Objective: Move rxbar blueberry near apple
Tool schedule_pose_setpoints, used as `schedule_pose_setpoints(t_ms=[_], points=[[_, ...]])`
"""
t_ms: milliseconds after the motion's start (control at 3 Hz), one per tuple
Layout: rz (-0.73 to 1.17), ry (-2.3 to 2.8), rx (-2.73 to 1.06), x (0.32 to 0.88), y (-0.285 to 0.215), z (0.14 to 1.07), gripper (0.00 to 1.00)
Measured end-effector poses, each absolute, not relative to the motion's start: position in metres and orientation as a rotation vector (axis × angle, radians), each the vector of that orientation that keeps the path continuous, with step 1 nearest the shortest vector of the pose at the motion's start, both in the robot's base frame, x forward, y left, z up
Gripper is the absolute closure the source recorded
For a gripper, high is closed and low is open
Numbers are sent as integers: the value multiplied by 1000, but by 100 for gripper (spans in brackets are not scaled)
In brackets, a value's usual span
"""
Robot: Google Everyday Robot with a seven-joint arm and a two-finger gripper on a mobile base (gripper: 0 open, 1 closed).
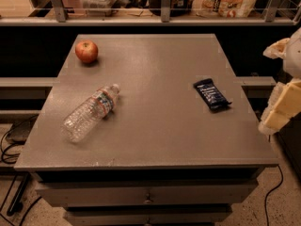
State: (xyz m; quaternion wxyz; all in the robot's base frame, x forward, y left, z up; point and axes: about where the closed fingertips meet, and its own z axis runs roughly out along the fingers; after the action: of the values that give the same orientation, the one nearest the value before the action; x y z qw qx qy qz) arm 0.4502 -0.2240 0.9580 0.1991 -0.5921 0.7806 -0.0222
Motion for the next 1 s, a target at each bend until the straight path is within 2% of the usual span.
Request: schedule_pose_setpoints(t_ms=[333, 1000], points=[[-27, 2095, -1533, 477, -218, 956, 0], [-46, 2071, -1508, 484, -216, 963, 0]])
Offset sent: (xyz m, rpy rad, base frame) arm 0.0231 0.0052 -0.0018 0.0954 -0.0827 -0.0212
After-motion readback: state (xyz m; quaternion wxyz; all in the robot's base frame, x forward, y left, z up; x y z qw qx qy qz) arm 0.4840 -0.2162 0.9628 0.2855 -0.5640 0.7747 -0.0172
